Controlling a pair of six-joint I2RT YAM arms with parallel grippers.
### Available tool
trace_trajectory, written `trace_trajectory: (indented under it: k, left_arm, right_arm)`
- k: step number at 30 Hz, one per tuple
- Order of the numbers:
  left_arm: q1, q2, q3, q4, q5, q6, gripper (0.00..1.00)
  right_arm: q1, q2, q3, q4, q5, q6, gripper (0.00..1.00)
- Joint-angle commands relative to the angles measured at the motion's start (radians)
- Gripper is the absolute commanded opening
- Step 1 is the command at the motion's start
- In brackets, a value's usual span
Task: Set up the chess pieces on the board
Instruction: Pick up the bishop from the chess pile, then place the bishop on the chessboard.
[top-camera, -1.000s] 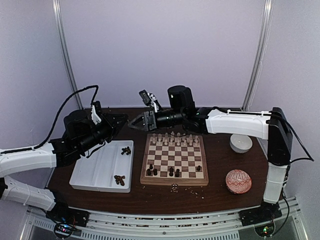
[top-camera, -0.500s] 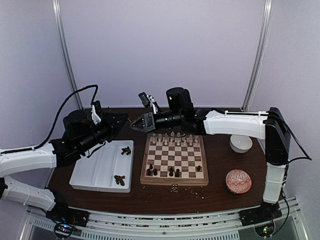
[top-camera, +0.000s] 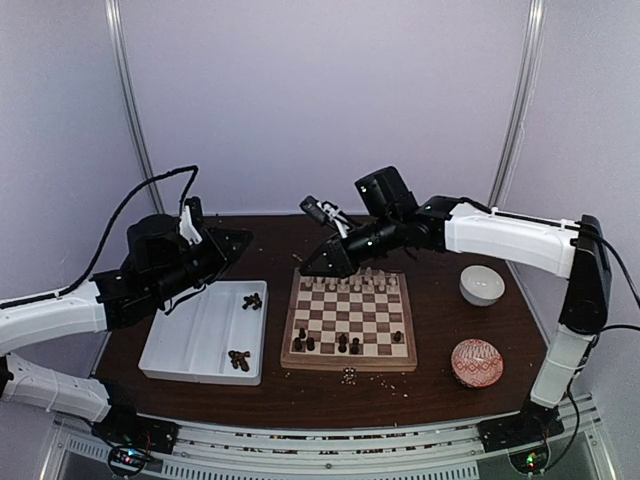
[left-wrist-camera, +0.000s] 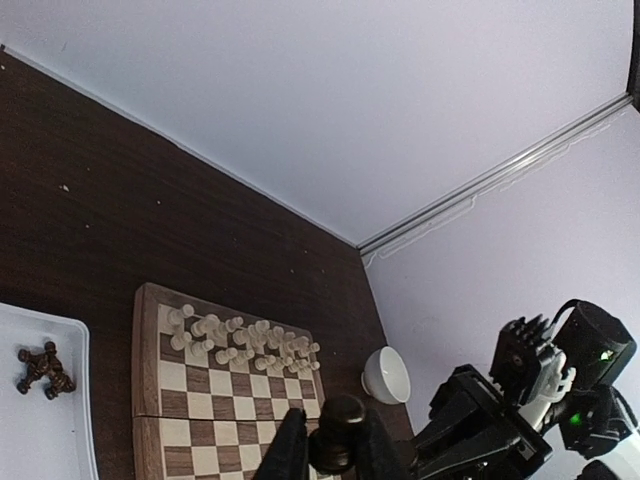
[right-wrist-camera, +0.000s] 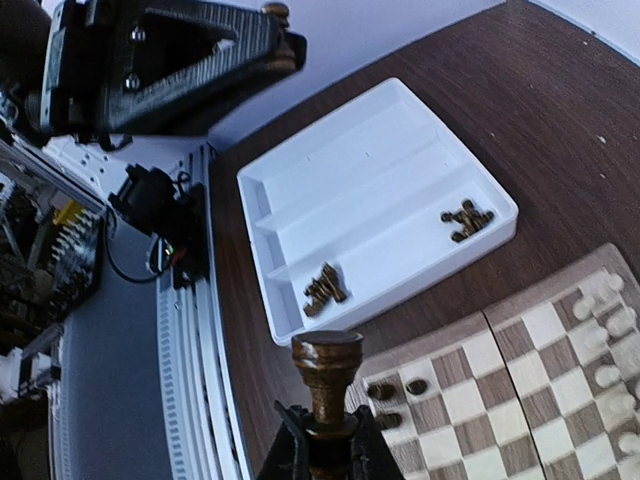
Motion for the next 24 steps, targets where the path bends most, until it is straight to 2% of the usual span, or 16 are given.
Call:
trace_trajectory:
  k: [1,3,6,10,15,24]
  left_arm:
    - [-0.003,-0.029,0.025,-0.068,-0.028,0.129,0.00]
    - [-0.003,-0.027,0.052,-0.133,-0.033,0.166,0.00]
    - [-0.003,-0.021,0.091,-0.200,-0.034,0.215,0.00]
    - [-0.003,-0.015,0.114,-0.238,-0.022,0.255,0.00]
    - [-0.004,-0.015,0.076,-0.202,-0.006,0.232,0.00]
    - [-0.003,-0.023,0.053,-0.203,0.016,0.211,0.00]
  right_arm:
    - [-0.055,-0.104,0.010,-0.446,0.112,-0.425,0.00]
    - [-0.066,-0.099,0.083,-0.648,0.203,-0.614,0.00]
    - [-0.064,-0.044,0.202,-0.928,0.422,-0.860,0.00]
    - [-0.058,0.044,0.247,-1.121,0.735,-0.995,0.00]
    - [-0.049,0.109,0.205,-1.180,0.945,-1.024,0.00]
    - [-0.037,0.270,0.260,-1.180,1.050,-0.969,0.00]
